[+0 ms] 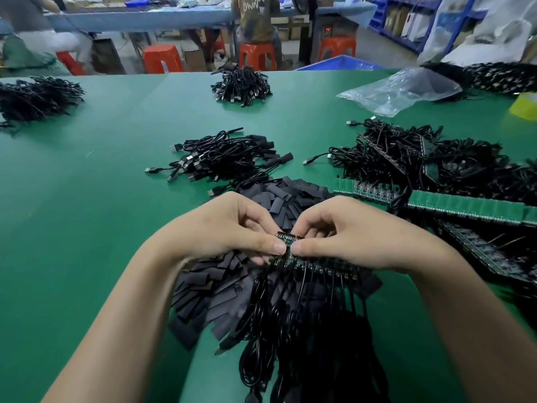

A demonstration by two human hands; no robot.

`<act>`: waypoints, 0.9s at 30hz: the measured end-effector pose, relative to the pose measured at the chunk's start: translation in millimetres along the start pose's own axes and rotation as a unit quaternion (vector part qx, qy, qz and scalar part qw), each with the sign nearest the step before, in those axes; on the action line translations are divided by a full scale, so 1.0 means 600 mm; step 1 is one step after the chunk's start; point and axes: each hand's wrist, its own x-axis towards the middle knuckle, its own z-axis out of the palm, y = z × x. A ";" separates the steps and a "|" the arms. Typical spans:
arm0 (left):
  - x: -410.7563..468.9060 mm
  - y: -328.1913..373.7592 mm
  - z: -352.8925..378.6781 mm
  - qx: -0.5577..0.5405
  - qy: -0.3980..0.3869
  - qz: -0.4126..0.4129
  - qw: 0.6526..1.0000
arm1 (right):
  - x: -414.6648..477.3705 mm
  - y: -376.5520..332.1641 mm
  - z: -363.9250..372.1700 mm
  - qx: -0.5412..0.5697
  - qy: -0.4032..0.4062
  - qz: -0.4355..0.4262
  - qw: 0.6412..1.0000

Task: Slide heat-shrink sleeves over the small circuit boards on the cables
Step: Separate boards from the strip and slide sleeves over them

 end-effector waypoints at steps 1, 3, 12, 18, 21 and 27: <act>0.000 0.001 -0.004 0.018 -0.001 0.002 1.000 | 0.002 -0.001 0.002 0.008 -0.003 -0.004 1.000; 0.002 0.008 -0.017 0.056 -0.011 0.004 0.998 | 0.007 -0.003 0.002 0.018 -0.005 -0.018 1.000; 0.018 0.020 -0.026 0.059 -0.028 0.003 0.998 | 0.014 -0.001 -0.005 0.051 0.002 -0.037 0.998; 0.015 0.014 -0.026 0.017 -0.044 0.010 0.999 | 0.011 -0.005 -0.008 0.080 -0.020 -0.057 0.995; 0.017 0.012 -0.025 -0.003 -0.058 0.010 0.998 | 0.012 -0.002 -0.010 0.094 -0.036 -0.062 0.993; 0.019 0.011 -0.021 -0.054 -0.089 0.022 0.994 | 0.013 0.007 -0.013 0.140 -0.059 -0.072 0.986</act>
